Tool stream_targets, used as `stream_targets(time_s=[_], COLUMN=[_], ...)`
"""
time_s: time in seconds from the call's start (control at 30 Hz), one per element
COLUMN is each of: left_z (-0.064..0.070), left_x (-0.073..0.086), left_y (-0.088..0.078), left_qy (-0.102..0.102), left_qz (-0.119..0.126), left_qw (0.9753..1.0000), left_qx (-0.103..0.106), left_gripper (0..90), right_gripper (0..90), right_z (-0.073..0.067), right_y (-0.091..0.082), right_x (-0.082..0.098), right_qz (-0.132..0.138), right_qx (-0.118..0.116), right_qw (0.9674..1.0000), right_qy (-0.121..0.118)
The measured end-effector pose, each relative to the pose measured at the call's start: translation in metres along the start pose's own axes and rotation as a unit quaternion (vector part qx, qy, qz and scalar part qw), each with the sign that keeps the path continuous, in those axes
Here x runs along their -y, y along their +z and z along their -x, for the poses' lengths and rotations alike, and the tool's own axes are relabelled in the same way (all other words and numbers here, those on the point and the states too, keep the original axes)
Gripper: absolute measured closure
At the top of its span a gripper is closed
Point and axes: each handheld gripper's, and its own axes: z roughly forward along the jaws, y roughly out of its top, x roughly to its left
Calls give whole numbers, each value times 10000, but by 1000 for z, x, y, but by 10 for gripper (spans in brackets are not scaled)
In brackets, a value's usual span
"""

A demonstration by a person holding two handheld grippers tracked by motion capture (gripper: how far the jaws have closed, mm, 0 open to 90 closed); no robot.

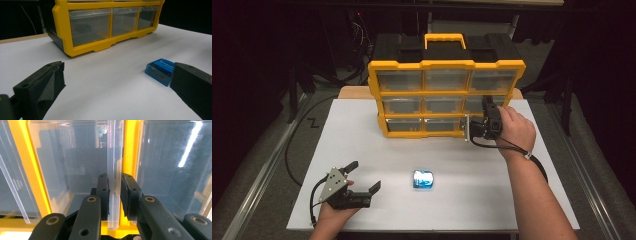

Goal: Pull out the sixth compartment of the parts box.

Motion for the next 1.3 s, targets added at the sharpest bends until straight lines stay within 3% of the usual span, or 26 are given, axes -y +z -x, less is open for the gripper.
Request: stream_targets(time_s=[0.47, 0.87, 1.03, 1.07, 1.1, 1.13, 1.3], left_z=[0, 0, 1, 1, 1, 1, 0], left_x=[0, -1, -1, -1, -1, -1, -1], left_y=[0, 0, 0, 0, 0, 0, 0], left_qy=[-6, 13, 8, 11, 8, 1, -15], left_qz=[3, 10, 11, 6, 5, 5, 16], left_qw=[10000, 10000, 10000, 10000, 10000, 10000, 10000], left_qx=[-3, -1, 7, 10, 10, 9, -7], left_gripper=[3, 3, 3, 3, 2, 3, 3], right_gripper=[804, 805, 805, 805, 805, 805, 804], right_z=[0, -1, -1, -2, -1, -2, -3], right_y=[-11, -31, -40, -41, -44, -45, -54], right_x=[1, 4, 6, 6, 6, 7, 9], right_qz=[12, 19, 77, 57, 81, 95, 93], right_qx=[21, -38, 9, -26, 4, 18, -30], right_qw=[10000, 10000, 9999, 10000, 9999, 10000, 9999], right_qy=[-35, -5, -110, 10, -126, -20, -46])
